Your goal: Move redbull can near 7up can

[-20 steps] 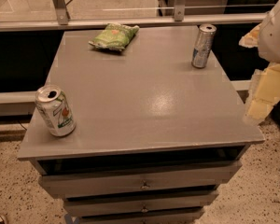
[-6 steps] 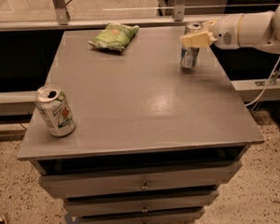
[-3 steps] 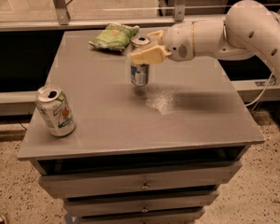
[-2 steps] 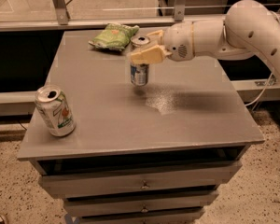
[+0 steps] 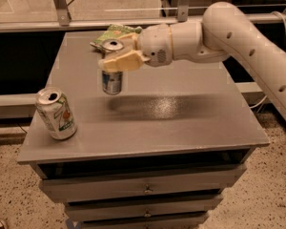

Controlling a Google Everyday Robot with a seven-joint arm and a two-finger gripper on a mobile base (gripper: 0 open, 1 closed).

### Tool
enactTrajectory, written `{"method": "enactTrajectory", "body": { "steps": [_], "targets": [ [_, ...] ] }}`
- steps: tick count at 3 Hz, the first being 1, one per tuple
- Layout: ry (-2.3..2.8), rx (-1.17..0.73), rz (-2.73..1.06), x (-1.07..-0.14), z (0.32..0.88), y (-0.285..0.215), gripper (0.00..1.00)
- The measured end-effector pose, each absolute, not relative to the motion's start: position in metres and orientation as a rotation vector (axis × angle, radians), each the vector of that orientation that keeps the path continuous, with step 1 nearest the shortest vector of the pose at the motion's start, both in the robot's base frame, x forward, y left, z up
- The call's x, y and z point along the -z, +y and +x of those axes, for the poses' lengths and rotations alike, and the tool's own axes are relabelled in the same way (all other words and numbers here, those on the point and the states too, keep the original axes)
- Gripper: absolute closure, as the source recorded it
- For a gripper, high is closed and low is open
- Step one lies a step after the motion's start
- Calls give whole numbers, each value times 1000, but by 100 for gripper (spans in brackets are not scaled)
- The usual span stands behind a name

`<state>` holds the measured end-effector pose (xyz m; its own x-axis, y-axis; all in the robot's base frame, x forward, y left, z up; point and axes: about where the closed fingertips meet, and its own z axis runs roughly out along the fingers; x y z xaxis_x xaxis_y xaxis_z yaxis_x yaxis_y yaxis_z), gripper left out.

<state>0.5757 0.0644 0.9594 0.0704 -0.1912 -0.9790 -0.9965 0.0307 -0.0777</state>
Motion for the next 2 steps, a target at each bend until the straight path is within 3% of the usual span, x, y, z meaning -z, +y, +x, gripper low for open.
{"method": "enactTrajectory", "body": {
  "steps": [2],
  "targets": [
    [1167,-1243,-1487,-947,531,113,98]
  ]
}}
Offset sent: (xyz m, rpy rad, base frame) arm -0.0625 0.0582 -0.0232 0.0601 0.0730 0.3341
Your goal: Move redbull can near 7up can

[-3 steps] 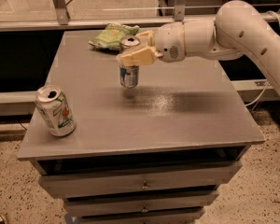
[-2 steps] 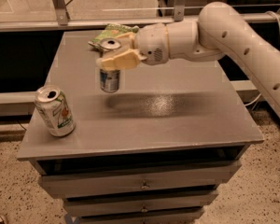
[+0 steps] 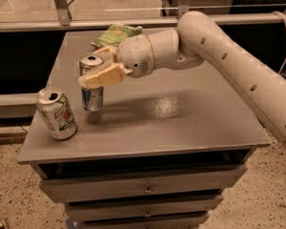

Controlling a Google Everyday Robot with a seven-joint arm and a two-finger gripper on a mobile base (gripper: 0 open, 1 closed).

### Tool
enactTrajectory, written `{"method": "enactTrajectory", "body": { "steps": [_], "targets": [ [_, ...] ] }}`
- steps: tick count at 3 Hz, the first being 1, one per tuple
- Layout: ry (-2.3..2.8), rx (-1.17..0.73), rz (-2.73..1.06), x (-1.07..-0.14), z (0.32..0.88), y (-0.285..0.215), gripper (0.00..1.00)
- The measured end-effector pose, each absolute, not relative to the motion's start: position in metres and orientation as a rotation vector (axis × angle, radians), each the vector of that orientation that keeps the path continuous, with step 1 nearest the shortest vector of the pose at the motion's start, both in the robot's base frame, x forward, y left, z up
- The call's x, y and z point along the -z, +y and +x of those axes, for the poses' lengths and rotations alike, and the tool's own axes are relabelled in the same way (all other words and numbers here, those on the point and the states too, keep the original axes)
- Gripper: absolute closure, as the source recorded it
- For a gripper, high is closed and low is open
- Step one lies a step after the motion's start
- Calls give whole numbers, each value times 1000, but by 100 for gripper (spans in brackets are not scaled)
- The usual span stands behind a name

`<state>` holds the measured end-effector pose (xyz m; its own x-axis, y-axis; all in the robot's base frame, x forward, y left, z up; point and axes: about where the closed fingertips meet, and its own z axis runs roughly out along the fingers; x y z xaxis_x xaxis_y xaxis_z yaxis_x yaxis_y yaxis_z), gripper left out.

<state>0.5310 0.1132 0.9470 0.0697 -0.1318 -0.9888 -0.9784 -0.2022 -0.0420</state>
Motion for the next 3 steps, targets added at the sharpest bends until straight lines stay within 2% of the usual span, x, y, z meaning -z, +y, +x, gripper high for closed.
{"method": "enactTrajectory", "body": {
  "steps": [3],
  "targets": [
    [1034,-1340,-1642,-924,493,142,29]
  ]
}}
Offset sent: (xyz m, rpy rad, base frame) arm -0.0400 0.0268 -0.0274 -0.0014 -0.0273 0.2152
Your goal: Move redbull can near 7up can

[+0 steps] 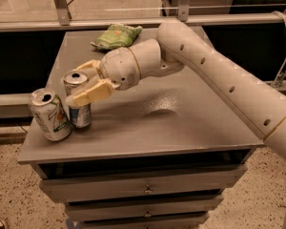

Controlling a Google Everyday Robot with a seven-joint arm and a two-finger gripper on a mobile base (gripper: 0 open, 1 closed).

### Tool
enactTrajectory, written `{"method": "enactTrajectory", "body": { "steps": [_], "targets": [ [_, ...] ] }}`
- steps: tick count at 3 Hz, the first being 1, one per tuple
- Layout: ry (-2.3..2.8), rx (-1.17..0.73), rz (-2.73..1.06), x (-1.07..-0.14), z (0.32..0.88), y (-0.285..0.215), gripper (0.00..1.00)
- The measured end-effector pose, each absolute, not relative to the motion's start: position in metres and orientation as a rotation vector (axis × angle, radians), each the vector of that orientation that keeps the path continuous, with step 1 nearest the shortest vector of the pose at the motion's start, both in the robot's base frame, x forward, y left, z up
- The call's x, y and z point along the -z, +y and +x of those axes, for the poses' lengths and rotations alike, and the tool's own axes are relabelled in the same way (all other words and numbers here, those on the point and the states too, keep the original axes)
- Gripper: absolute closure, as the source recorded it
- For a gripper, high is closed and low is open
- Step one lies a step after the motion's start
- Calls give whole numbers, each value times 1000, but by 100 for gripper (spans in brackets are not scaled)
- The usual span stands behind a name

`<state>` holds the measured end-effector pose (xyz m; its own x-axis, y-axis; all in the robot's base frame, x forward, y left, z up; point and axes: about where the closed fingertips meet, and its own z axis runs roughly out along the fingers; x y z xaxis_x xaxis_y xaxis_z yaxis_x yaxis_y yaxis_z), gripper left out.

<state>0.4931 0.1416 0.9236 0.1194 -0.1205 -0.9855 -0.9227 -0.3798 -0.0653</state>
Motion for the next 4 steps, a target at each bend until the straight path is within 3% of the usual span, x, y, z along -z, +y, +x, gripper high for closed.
{"method": "enactTrajectory", "body": {
  "steps": [1,2,3,4],
  "targets": [
    [1022,-1327,-1673,-918,487,148,6],
    [1024,-1304,-1694,-914,485,149,0],
    [1037,-1287,-1698,-914,486,145,0],
    [1159,-1146,-1549,-938,516,77,0]
  ]
}}
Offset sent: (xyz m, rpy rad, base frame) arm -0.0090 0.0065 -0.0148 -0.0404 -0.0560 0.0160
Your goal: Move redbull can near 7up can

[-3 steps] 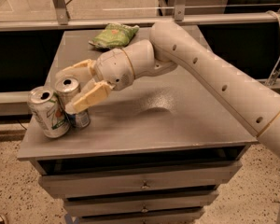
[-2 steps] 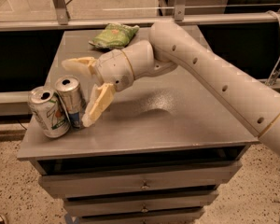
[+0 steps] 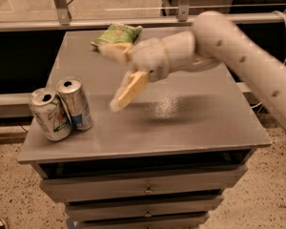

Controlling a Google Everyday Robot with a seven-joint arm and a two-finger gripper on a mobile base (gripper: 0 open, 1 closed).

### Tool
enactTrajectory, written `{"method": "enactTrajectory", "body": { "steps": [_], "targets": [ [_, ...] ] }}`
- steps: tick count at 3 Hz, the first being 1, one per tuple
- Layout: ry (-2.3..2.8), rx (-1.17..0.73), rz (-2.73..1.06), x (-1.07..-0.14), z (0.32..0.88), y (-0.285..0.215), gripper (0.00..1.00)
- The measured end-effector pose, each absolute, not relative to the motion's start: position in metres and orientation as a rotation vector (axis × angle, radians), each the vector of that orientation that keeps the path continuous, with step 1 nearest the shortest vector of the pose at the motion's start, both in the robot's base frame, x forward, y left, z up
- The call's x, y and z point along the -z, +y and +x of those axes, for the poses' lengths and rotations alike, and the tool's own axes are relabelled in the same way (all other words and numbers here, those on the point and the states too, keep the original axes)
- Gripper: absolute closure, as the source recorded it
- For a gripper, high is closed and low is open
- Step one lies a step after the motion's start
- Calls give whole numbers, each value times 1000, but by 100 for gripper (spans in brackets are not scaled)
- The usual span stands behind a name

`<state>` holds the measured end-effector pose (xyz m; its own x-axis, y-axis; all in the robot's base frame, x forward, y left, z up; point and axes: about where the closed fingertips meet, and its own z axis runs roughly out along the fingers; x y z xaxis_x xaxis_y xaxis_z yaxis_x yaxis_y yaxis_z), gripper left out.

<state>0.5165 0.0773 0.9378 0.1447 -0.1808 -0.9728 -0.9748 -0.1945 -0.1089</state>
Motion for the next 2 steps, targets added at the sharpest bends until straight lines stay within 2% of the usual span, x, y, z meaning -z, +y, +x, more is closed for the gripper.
{"method": "enactTrajectory", "body": {
  "steps": [1,2],
  "targets": [
    [1260,-989,-1401,-963,545,3,0],
    [1277,-960,-1373,-967,550,-12,0]
  ]
}}
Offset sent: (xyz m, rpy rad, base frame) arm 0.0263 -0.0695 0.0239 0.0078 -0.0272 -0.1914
